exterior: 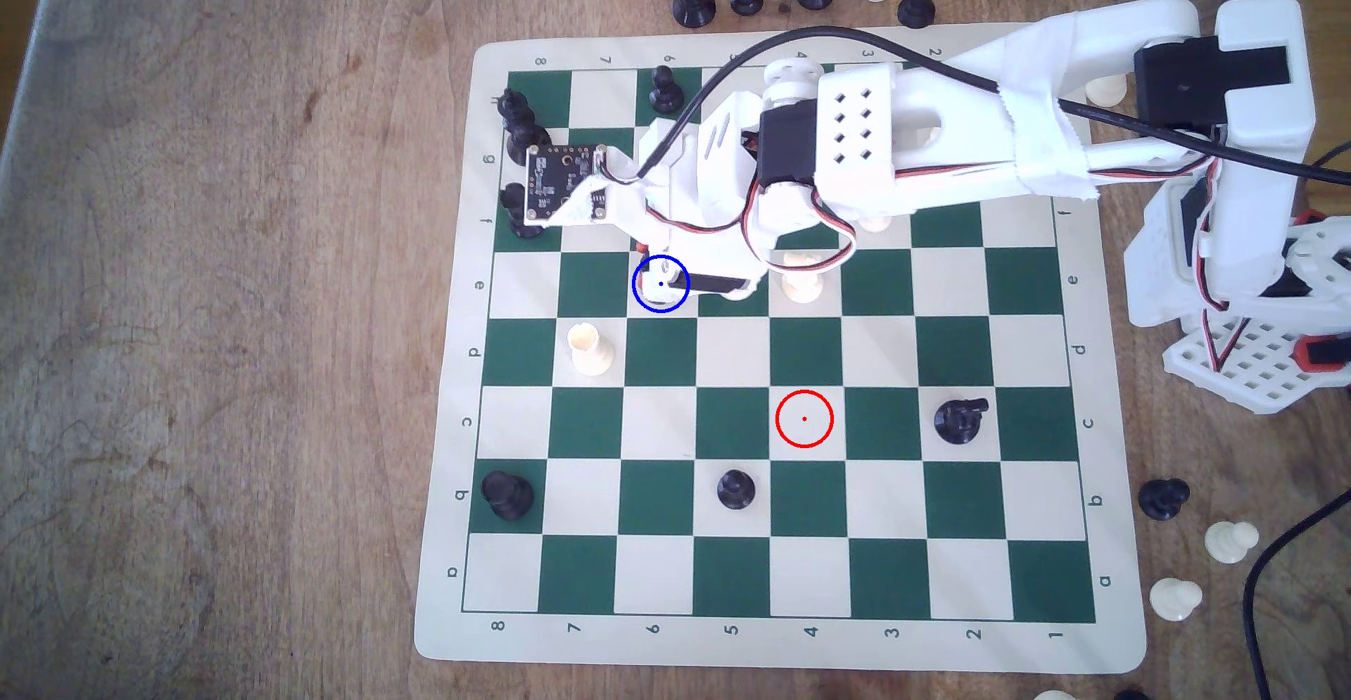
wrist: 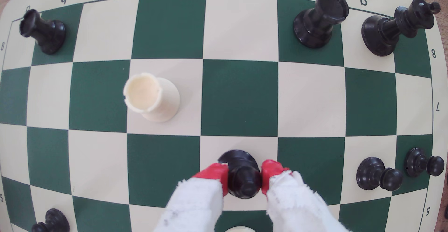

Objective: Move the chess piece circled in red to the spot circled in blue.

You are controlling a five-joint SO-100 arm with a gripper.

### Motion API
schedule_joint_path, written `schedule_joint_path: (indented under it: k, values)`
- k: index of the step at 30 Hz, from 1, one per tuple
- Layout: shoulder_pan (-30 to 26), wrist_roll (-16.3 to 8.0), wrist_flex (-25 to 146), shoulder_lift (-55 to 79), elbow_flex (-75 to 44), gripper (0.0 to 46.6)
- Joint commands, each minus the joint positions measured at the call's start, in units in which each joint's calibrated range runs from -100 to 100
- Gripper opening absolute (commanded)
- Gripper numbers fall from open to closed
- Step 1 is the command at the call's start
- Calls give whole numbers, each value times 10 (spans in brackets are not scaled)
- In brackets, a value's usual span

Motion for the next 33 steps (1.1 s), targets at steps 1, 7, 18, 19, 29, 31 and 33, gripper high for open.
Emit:
schedule_joint_path:
  k: [1,7,18,19,29,31,33]
  values:
    - [1,3,-7,-14,-44,136]
    - [2,3,10,-48,-39,185]
    - [-6,-10,109,-217,27,205]
    - [-8,-10,108,-250,64,206]
    - [-20,-19,31,-547,363,207]
    - [-27,-17,-17,-616,442,204]
    - [-28,-18,-75,-679,516,168]
